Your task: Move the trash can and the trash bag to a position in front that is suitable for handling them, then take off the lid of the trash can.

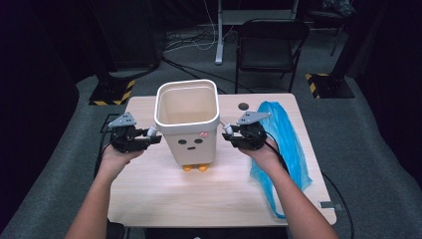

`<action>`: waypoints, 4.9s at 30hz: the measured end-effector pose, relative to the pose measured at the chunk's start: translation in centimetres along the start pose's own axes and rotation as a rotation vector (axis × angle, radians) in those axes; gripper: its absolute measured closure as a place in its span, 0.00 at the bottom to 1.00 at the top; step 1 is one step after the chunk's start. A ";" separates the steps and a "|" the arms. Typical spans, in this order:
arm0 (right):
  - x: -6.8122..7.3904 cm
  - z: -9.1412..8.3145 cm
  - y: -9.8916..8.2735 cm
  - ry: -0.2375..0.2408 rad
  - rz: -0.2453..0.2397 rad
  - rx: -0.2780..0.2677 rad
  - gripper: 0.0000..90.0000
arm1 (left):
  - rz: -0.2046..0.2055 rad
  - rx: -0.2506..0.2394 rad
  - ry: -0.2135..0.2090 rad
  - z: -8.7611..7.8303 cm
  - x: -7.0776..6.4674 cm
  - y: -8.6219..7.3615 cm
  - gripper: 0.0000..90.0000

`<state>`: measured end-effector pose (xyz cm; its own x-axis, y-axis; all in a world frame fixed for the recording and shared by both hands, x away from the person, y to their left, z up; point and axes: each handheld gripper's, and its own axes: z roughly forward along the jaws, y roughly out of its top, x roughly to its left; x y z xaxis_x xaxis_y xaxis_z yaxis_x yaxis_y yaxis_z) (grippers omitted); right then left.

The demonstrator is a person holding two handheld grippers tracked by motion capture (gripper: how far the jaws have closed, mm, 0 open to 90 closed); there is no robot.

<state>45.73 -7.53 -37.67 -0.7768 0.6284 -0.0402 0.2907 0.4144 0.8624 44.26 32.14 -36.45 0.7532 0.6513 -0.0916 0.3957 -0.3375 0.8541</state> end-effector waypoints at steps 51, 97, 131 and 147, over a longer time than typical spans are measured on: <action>5.3 -9.7 -3.9 -0.029 -0.025 -0.008 0.67 | 0.122 0.027 -0.099 -2.2 -8.9 -0.4 0.66; 3.2 -14.1 -2.0 0.144 -0.033 0.029 0.56 | 0.130 0.022 -0.187 -5.6 -8.7 1.3 0.51; 0.4 -14.9 7.8 0.111 -0.147 0.055 0.61 | 0.266 0.068 -0.291 -7.2 -11.8 9.4 0.55; 0.1 -11.4 12.1 0.166 -0.273 0.161 0.60 | 0.358 0.165 -0.387 -5.2 -14.0 11.4 0.57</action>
<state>42.80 -10.01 -21.48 -0.9142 0.3703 -0.1648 0.1336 0.6592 0.7400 35.43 22.71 -22.76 0.9816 0.1900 -0.0183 0.1334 -0.6141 0.7779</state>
